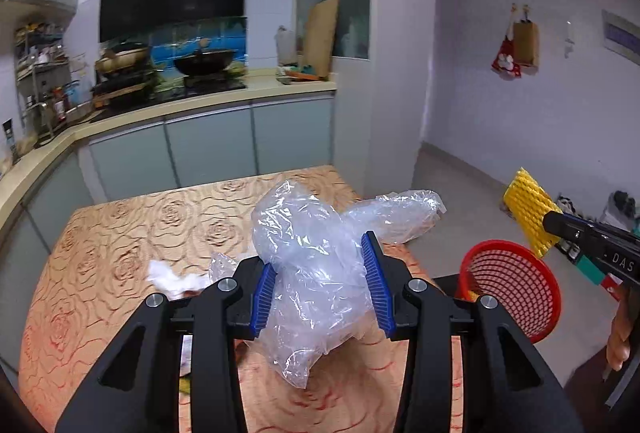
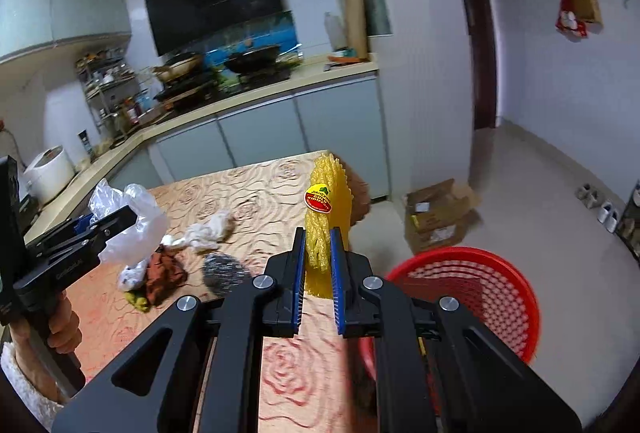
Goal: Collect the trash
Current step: 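Carry the plastic bag and yellow foam net in both tools over the red basket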
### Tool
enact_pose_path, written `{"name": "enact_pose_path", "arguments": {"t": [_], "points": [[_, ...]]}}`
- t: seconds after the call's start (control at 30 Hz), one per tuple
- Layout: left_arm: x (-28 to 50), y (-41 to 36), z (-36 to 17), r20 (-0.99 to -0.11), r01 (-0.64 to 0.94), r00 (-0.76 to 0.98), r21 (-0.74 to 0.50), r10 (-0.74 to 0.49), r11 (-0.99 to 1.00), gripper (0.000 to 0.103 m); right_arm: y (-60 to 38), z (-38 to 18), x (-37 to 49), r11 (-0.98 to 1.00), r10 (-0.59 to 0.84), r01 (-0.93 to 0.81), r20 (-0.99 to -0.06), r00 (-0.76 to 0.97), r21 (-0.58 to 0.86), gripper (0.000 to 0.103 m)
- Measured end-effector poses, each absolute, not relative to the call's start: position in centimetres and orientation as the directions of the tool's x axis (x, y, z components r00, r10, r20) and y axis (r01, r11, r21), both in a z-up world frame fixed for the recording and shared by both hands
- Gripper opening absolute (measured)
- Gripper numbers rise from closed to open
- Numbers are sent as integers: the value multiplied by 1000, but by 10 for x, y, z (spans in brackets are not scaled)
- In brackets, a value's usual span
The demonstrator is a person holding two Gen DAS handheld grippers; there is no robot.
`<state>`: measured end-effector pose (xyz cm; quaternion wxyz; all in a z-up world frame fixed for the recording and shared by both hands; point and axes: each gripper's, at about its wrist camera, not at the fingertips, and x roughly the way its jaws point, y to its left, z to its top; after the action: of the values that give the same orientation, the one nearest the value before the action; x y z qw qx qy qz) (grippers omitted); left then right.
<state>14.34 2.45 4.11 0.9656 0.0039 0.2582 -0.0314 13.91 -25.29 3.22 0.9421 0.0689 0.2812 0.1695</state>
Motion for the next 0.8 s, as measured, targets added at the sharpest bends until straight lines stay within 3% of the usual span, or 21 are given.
{"name": "enact_pose_path", "arguments": {"t": [0.8], "points": [[208,-130,2,-590,377,722,-101,-361,921,39,-347,6,132,973,181,-62,-559,810,224,12]]}}
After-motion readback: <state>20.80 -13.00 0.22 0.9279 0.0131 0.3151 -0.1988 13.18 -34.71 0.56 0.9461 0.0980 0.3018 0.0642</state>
